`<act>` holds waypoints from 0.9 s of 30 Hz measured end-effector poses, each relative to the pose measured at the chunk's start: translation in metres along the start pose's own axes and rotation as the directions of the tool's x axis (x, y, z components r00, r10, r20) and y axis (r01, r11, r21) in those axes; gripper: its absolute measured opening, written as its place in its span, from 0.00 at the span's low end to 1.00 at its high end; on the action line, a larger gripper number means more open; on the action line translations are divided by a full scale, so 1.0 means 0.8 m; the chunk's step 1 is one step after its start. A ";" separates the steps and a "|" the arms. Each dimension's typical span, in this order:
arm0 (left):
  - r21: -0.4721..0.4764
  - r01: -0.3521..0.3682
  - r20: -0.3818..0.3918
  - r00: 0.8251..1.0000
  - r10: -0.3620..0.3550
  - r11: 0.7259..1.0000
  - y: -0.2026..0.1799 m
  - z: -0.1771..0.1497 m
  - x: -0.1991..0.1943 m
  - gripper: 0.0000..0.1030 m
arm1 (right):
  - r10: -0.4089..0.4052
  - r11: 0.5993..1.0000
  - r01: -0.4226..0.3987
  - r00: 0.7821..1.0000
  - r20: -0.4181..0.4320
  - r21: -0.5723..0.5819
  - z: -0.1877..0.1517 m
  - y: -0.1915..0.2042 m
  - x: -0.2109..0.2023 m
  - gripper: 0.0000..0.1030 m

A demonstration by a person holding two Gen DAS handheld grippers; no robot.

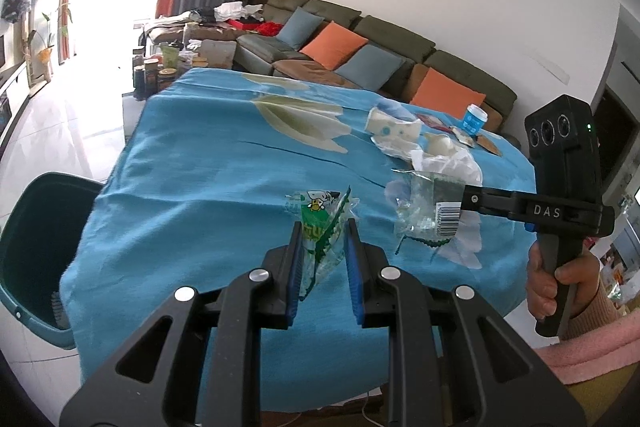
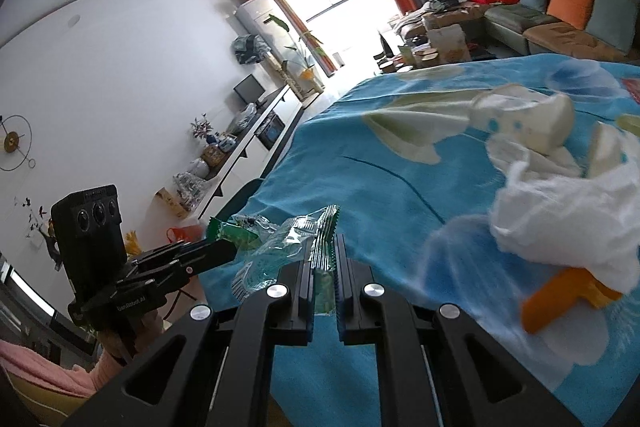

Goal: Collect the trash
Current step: 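Carry both green-printed plastic bags over the teal bin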

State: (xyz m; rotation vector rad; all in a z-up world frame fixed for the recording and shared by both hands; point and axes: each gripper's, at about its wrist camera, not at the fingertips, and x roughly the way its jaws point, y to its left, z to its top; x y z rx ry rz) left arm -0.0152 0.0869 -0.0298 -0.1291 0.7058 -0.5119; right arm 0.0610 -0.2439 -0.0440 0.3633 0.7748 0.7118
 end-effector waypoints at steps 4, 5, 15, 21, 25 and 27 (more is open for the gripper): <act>-0.011 -0.018 0.006 1.000 0.018 1.000 0.008 -0.001 -0.006 0.20 | 0.015 1.000 -0.015 1.000 -0.014 -0.011 0.007 0.007 0.013 0.07; -0.014 -0.022 0.008 1.000 0.022 1.000 0.010 -0.001 -0.008 0.20 | 0.017 1.000 -0.017 1.000 -0.016 -0.013 0.008 0.008 0.015 0.07; -0.034 -0.044 0.017 0.999 0.045 0.998 0.019 -0.002 -0.019 0.20 | 0.036 0.999 -0.037 0.999 -0.038 -0.026 0.013 0.017 0.035 0.07; -0.040 -0.055 0.023 0.998 0.056 0.998 0.024 -0.002 -0.024 0.19 | 0.045 0.998 -0.047 0.998 -0.046 -0.037 0.018 0.021 0.043 0.07; -0.048 -0.067 0.027 0.997 0.069 0.997 0.028 -0.002 -0.029 0.20 | 0.054 0.997 -0.057 0.997 -0.052 -0.049 0.022 0.027 0.051 0.07; -0.050 -0.074 0.029 0.997 0.075 0.996 0.030 -0.001 -0.030 0.20 | 0.058 0.997 -0.061 0.997 -0.057 -0.056 0.024 0.031 0.055 0.07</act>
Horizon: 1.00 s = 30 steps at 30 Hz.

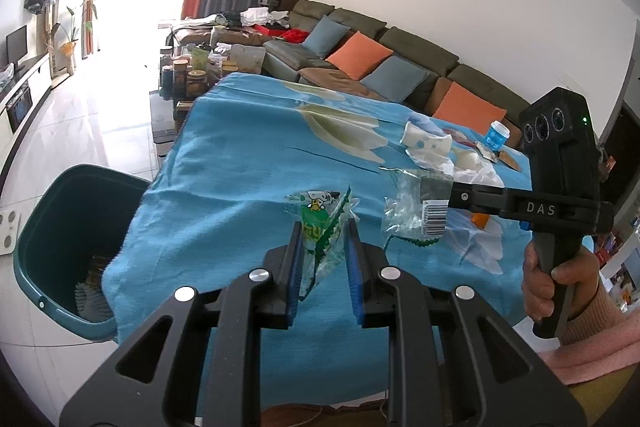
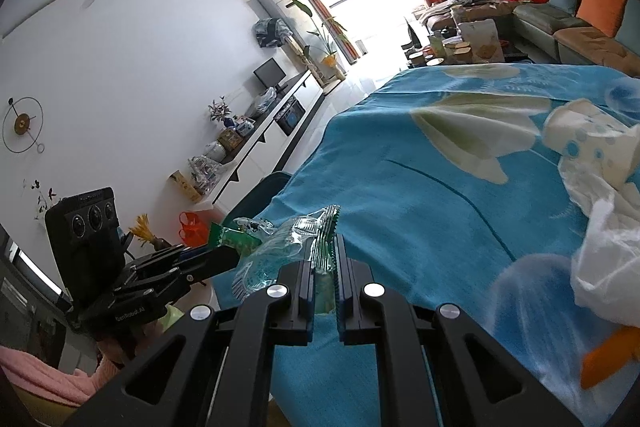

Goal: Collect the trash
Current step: 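Carry both green-printed plastic bags over the teal bin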

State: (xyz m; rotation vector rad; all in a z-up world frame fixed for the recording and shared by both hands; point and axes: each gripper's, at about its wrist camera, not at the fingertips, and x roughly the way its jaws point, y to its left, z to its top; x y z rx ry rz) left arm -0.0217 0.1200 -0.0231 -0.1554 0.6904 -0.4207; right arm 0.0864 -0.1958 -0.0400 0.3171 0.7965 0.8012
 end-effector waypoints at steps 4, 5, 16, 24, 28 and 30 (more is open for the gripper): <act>-0.007 -0.014 0.006 1.000 0.014 1.000 0.007 0.001 -0.004 0.19 | 0.007 1.000 -0.008 1.000 -0.008 -0.009 0.003 0.006 0.009 0.07; -0.010 -0.018 0.008 1.000 0.018 1.000 0.009 0.001 -0.006 0.20 | 0.011 1.000 -0.011 1.000 -0.011 -0.011 0.004 0.007 0.011 0.07; -0.031 -0.047 0.017 0.999 0.047 0.998 0.029 0.002 -0.015 0.19 | 0.034 0.999 -0.035 0.999 -0.039 -0.029 0.014 0.021 0.037 0.07; -0.046 -0.072 0.026 0.997 0.073 0.996 0.039 0.000 -0.023 0.20 | 0.049 0.998 -0.051 0.997 -0.054 -0.038 0.023 0.028 0.050 0.07; -0.053 -0.083 0.031 0.996 0.085 0.995 0.043 0.000 -0.027 0.20 | 0.054 0.997 -0.057 0.997 -0.062 -0.048 0.025 0.030 0.056 0.07; -0.056 -0.086 0.032 0.996 0.088 0.995 0.046 0.000 -0.029 0.20 | 0.056 0.997 -0.059 0.996 -0.064 -0.053 0.024 0.030 0.057 0.07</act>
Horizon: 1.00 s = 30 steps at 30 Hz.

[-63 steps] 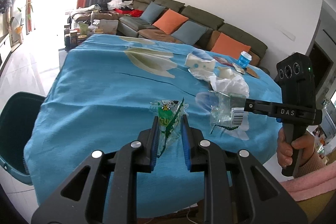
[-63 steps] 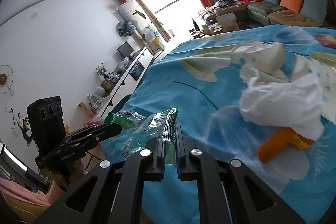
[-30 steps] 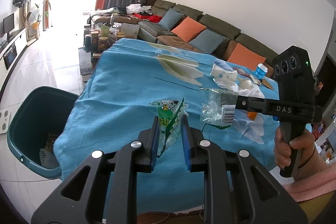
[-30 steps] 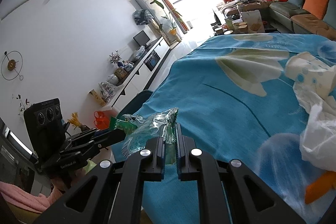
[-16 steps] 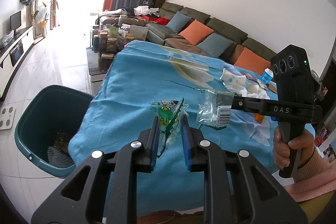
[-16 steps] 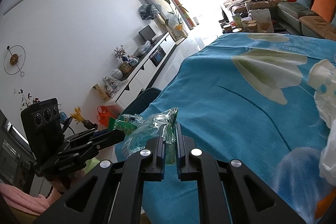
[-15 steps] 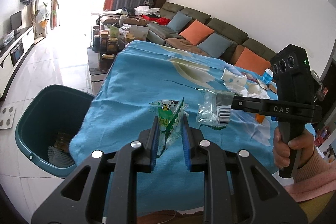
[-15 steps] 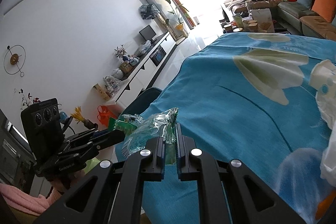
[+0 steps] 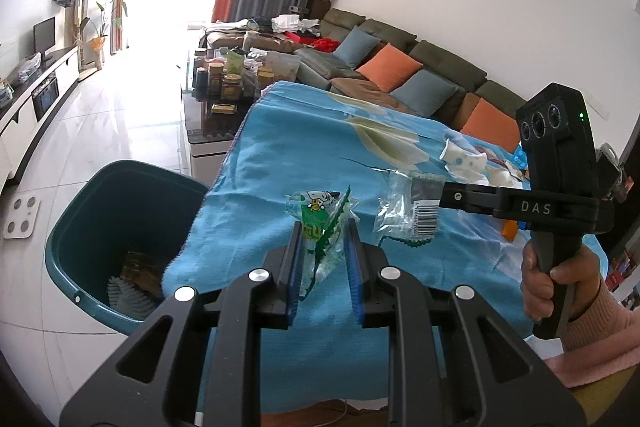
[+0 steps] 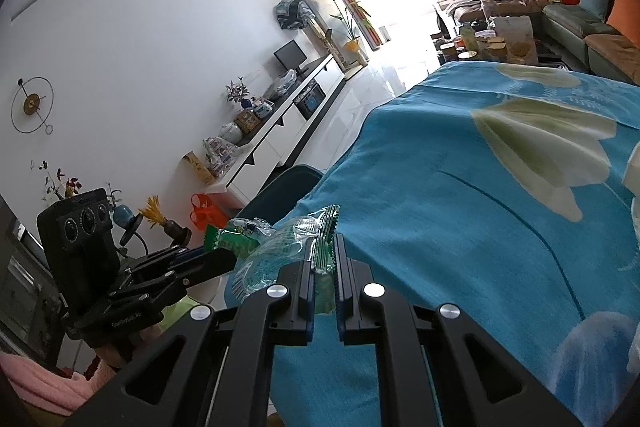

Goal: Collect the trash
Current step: 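Carry both green-printed plastic bags over the teal bin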

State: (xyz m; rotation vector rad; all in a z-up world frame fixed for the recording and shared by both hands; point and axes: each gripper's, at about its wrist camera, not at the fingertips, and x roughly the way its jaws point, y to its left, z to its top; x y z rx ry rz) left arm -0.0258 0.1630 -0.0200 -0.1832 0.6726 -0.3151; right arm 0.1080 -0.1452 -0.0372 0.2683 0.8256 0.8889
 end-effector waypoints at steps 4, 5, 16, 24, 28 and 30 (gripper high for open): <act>-0.004 -0.007 0.002 1.000 0.007 1.000 0.004 0.000 -0.001 0.20 | 0.003 1.000 -0.003 1.000 -0.003 -0.005 0.003 0.002 0.003 0.07; -0.006 -0.009 0.004 1.000 0.009 1.000 0.006 0.000 -0.002 0.20 | 0.004 1.000 -0.004 1.000 -0.003 -0.006 0.004 0.003 0.003 0.07; -0.017 -0.040 0.022 0.999 0.040 0.999 0.013 0.003 -0.015 0.19 | 0.011 1.000 -0.011 1.000 -0.010 -0.027 0.011 0.011 0.014 0.07; -0.024 -0.061 0.030 0.998 0.061 0.998 0.022 0.005 -0.021 0.20 | 0.019 0.999 -0.019 1.000 -0.022 -0.040 0.015 0.019 0.024 0.07; -0.029 -0.069 0.034 0.997 0.070 0.997 0.023 0.005 -0.025 0.20 | 0.022 0.999 -0.024 0.999 -0.027 -0.047 0.018 0.025 0.029 0.07; -0.030 -0.073 0.035 0.997 0.074 0.997 0.025 0.005 -0.026 0.20 | 0.024 0.998 -0.026 0.999 -0.027 -0.050 0.019 0.027 0.031 0.07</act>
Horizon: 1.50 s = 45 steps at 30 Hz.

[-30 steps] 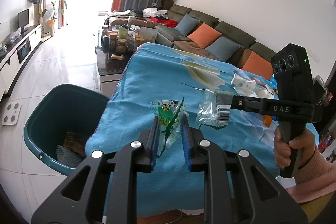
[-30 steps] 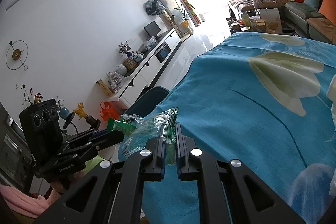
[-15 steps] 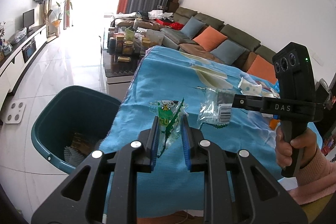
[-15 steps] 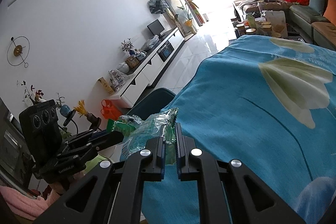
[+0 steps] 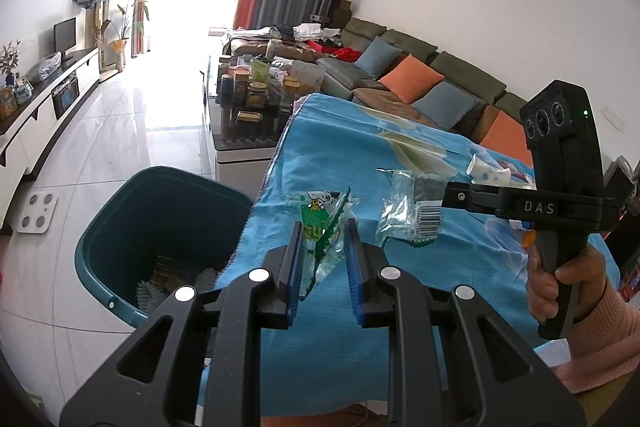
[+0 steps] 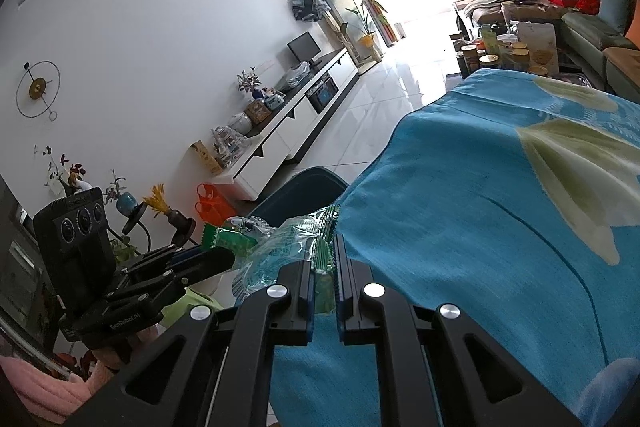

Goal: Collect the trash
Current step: 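Carry both green-printed plastic bags over the teal bin, then open both tools to drop the plastic bags into the bin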

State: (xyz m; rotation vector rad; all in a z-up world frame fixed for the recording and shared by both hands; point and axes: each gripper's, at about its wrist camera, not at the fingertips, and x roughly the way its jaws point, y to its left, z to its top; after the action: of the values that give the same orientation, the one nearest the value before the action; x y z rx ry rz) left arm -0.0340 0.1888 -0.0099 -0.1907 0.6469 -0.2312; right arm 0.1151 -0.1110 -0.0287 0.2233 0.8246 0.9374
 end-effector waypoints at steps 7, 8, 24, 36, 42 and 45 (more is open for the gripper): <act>-0.006 -0.014 0.004 1.000 0.014 1.000 0.006 0.000 -0.002 0.20 | 0.005 1.000 -0.005 1.000 -0.003 -0.008 0.006 0.006 0.007 0.07; -0.007 -0.016 0.004 1.000 0.016 1.000 0.007 0.000 0.000 0.20 | 0.005 1.000 -0.005 1.000 -0.004 -0.009 0.007 0.006 0.009 0.07; -0.060 -0.090 0.012 0.996 0.091 0.994 0.035 -0.003 0.001 0.20 | 0.019 0.999 -0.021 0.999 -0.036 -0.041 0.029 0.024 0.041 0.07; -0.121 -0.165 -0.019 0.986 0.164 0.979 0.074 -0.010 0.016 0.20 | -0.005 0.998 0.000 0.998 -0.063 -0.065 0.047 0.037 0.081 0.07; -0.154 -0.194 -0.035 0.981 0.191 0.969 0.096 -0.012 0.023 0.20 | -0.027 0.997 0.020 0.996 -0.085 -0.077 0.050 0.043 0.104 0.07; -0.167 -0.207 -0.045 0.978 0.203 0.964 0.105 -0.013 0.029 0.20 | -0.038 0.996 0.029 0.994 -0.102 -0.083 0.051 0.046 0.118 0.07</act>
State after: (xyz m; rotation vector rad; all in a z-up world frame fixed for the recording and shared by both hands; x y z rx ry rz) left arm -0.0097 0.2620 -0.0519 -0.2839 0.7093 0.0219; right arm 0.1514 -0.0078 -0.0320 0.0906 0.8811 0.9548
